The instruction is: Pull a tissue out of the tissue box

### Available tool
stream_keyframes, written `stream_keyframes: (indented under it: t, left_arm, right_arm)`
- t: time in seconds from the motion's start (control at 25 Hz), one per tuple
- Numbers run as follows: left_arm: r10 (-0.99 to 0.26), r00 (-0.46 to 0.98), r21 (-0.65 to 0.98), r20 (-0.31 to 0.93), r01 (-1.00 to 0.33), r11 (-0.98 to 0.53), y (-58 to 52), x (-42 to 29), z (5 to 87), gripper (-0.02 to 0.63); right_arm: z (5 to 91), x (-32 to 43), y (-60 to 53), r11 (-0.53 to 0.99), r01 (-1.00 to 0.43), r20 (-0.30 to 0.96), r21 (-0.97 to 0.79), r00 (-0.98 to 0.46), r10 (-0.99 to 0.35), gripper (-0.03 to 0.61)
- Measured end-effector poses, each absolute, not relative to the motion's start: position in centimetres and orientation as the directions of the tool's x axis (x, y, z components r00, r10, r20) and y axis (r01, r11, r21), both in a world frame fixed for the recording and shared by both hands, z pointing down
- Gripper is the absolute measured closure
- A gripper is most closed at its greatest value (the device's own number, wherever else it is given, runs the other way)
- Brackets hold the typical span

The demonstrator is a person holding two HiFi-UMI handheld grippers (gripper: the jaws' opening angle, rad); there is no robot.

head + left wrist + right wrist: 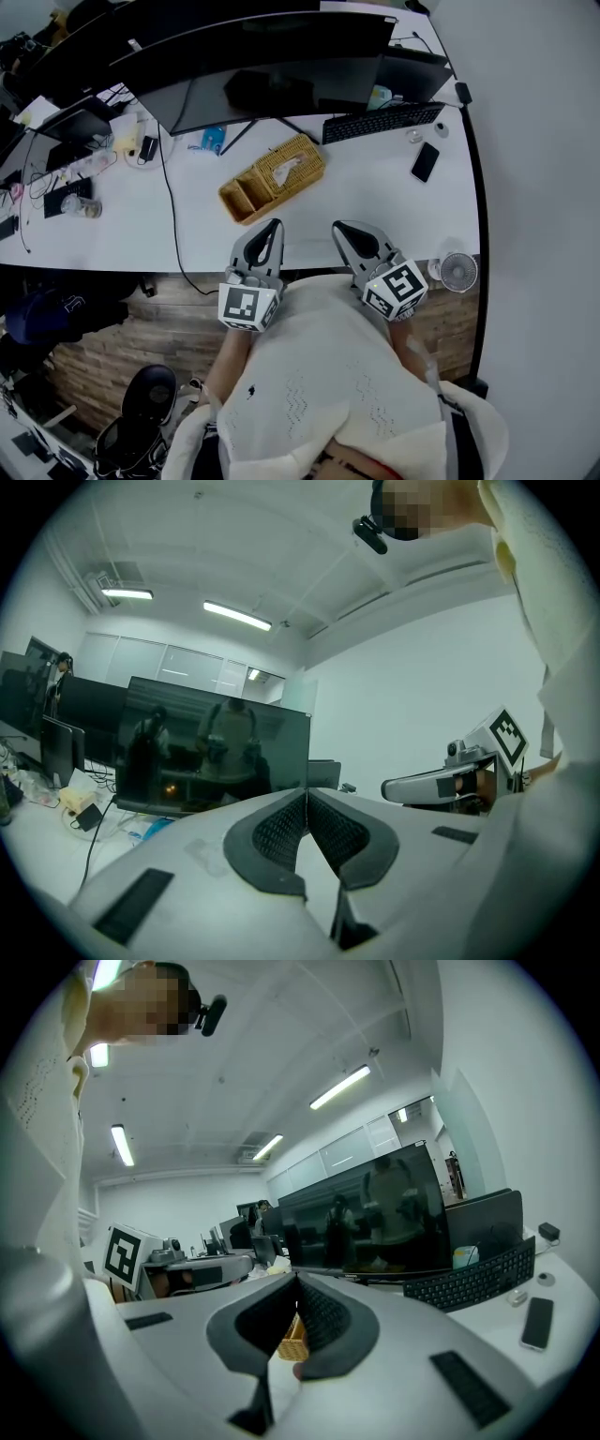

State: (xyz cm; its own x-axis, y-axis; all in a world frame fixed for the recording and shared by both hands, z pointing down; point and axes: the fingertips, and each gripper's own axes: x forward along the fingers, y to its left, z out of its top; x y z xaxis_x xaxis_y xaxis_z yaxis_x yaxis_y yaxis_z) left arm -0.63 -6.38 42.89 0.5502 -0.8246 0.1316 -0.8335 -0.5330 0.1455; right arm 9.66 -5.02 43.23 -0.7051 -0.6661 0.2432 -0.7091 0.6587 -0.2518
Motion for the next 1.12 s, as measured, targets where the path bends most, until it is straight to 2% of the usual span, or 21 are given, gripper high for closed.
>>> stream_keyframes:
  t: [0.28,0.72,1.12]
  left_arm:
    - [-0.799,0.579,0.158,0.16,-0.814,-0.558,-7.0,-0.7,44.2,0.598]
    - [-0.725,0.661,0.15,0.196,-0.75,-0.644,-10.3,-0.9,45.7,0.597]
    - [-0.652,0.691,0.189,0.312,-0.718,-0.67,-13.4,-1.6,50.7,0.594]
  right_arm:
    - [43.6,9.4,-5.2,0.639,-0.734,0.281,-0.229,-0.678,-0.679,0.577]
    - [44.0,8.5,-5.7,0.526,-0.817,0.322,-0.238,-0.577,-0.751,0.577]
    - [44.7,8.3,-5.5,0.419,-0.876,0.366,-0.241,-0.481,-0.796,0.577]
